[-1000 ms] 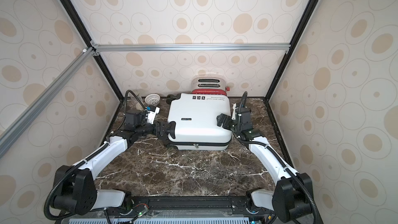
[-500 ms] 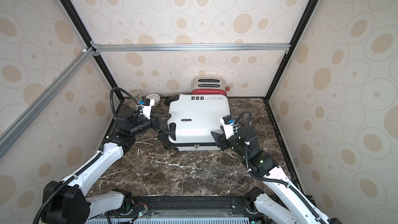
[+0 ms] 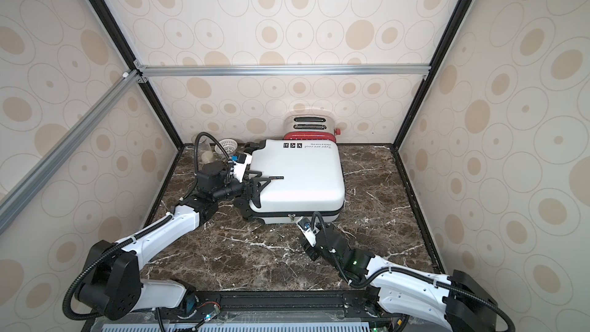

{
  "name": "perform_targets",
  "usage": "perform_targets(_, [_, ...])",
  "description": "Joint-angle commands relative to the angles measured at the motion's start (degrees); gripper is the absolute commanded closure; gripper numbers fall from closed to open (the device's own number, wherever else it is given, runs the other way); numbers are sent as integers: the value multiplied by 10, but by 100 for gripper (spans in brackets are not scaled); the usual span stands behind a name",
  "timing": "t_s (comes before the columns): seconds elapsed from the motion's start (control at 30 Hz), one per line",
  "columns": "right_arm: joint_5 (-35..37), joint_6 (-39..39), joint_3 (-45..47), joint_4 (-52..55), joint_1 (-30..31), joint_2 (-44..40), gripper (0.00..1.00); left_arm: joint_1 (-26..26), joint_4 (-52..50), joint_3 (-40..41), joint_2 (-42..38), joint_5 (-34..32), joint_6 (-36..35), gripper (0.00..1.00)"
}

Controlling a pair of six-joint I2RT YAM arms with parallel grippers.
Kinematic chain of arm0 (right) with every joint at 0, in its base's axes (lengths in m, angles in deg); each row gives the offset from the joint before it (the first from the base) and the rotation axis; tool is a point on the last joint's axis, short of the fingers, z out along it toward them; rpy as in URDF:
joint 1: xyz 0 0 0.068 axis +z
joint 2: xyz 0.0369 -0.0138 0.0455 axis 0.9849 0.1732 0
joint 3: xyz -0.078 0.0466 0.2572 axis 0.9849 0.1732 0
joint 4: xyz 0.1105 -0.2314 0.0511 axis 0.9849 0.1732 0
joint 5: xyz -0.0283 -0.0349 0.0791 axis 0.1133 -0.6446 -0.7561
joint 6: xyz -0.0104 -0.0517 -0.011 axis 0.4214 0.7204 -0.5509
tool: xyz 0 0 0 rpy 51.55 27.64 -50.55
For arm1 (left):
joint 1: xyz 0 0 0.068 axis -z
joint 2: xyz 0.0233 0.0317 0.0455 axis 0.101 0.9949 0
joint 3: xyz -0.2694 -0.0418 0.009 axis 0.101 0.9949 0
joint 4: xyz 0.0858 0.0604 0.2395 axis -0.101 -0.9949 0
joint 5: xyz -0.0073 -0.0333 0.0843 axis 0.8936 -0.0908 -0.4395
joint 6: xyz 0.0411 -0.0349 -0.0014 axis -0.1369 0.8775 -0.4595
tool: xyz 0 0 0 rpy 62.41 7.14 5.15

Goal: Open the suitcase zippers
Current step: Unzip the zipper on the suitcase.

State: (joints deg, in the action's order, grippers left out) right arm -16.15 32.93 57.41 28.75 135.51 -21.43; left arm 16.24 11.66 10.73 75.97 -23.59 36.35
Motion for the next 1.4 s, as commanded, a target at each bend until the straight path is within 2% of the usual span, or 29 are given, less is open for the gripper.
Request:
perform_targets(0.0, [37,1,18,-152,5,40,50,3,-12,2,13,-8,-10,39])
perform_targets(0.23, [55,12,16,-312,5,166,52,3,0,14,15,-6,-3,39])
perform_targets(0.53, [69,-30,-8,-478,5,319,53,2,-4,17,13,-1,-3,39])
perform_targets(0.6, [70,-44,-7,-502,6,337,57,3,-6,16,11,0,-3,39])
perform_targets(0.8, [95,-60,-15,-544,10,371,69,3,-9,26,0,-4,-7,39])
perform_targets(0.93, [102,-59,-16,-559,10,384,73,3,-11,26,0,-4,-8,39])
perform_targets(1.37, [123,-67,0,-537,11,363,99,3,-33,19,3,-14,-21,39])
